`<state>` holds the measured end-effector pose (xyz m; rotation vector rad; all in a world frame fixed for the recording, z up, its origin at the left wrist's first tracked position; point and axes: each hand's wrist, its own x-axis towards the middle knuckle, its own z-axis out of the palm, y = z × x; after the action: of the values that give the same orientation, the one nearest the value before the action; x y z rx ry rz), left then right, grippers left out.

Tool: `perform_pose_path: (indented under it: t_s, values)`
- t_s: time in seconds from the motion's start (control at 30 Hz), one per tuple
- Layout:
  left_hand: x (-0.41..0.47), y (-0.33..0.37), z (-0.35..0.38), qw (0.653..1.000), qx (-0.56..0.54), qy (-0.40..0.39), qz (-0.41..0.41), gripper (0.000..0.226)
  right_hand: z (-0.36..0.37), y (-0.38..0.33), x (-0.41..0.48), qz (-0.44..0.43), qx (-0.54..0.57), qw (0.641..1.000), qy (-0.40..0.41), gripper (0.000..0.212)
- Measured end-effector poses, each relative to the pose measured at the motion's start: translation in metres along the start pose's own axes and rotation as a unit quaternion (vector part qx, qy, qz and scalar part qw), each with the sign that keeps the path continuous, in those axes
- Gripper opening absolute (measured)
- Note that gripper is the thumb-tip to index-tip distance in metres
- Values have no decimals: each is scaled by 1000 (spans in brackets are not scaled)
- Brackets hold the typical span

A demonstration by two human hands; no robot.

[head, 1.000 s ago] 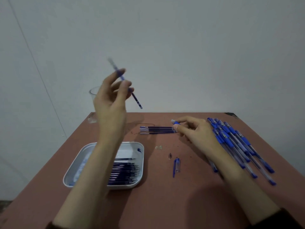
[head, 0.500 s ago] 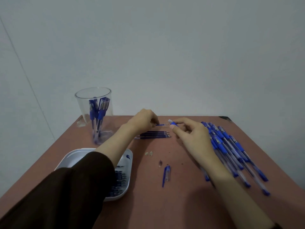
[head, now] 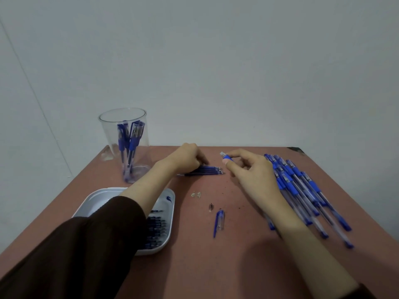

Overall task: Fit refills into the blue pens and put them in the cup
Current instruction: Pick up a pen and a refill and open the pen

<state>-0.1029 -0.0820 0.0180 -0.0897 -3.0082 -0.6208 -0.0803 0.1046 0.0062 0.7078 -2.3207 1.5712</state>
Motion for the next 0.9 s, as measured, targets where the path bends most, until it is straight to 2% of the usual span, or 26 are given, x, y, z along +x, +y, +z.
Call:
perform_pose_path:
  t_s: [0.17,0.3,0.43,0.57,0.73,0.9]
  values:
    - [-17,4,-8,999,-30,43,10,34,3,-3,-3,1,-14,1000,-15,5]
    - [-66,4,-25,996,-50,67,29,25,10,-10,-15,-17,-50,998,-37,8]
    - [-129,-11,-42,997,-16,73,6,17,33,-30,-32,-39,-55,994,-90,24]
    - [-165,-30,-45,997,46,55,-22,18,61,-49,-46,-81,-46,988,-119,26]
    - [-170,-46,-36,993,120,-7,-14,16,73,-57,-48,-92,-43,991,-92,25]
    - [-165,-47,-35,984,176,-3,-12,19,74,-51,-48,-95,-74,988,-92,28]
